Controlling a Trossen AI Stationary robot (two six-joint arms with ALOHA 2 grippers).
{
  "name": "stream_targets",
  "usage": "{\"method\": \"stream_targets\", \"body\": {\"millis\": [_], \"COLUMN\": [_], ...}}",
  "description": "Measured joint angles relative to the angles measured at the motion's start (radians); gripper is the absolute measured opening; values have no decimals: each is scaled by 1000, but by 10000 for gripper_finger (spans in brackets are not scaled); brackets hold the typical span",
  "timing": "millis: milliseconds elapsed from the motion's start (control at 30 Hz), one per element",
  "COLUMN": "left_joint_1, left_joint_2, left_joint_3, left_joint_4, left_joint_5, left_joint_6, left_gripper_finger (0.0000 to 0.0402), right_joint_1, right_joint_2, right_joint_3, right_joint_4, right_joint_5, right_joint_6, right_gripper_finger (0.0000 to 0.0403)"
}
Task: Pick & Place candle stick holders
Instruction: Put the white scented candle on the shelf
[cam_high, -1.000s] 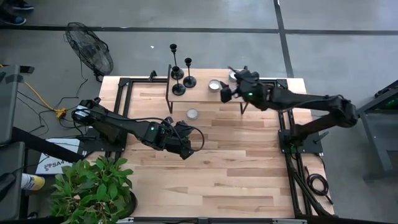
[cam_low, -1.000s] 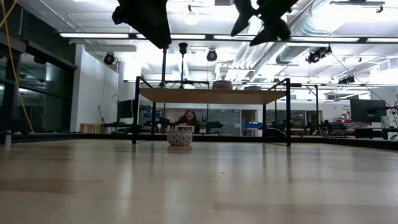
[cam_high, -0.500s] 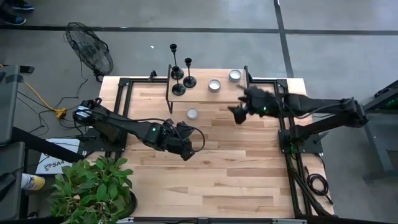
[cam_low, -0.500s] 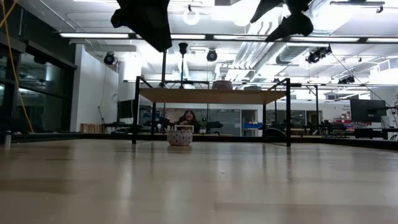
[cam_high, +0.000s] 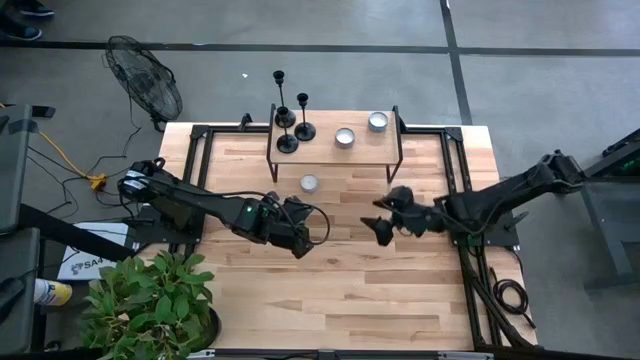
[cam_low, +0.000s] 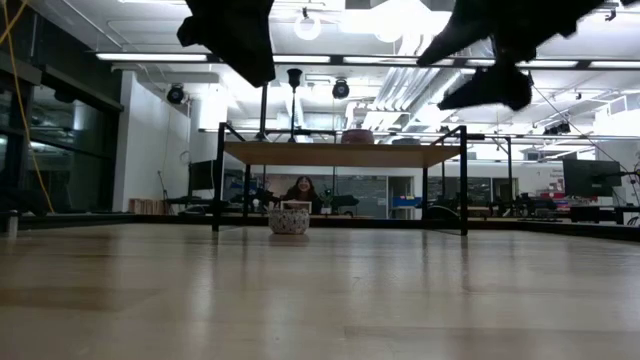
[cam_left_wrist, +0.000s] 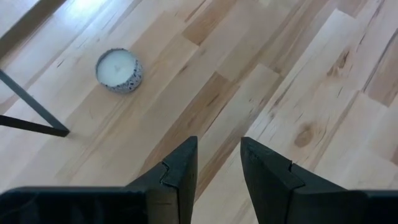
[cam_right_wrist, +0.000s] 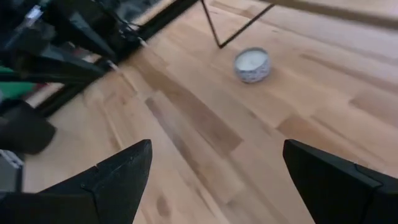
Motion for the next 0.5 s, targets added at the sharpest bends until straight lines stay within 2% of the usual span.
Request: {"method": "stream_targets", "body": {"millis": [200,367,500], "left_joint_1": [0,0,0], "left_joint_2": [0,10,10], "left_joint_3": [0,-54,-154], "left_joint_4": [2,83,240], "left_joint_5": [-9,-28,-49], "left_joint_6": [5,-2,-21], "left_gripper_finger": [120,120,120], "right_joint_1": [44,44,44], "right_joint_2": [1,1,1], "right_joint_3": [-179,-192,-166], "right_joint_4": [279,289,296], "right_joint_5": [33,26,25], "right_joint_6": [-22,-50,-139], "right_gripper_finger": [358,358,358]}}
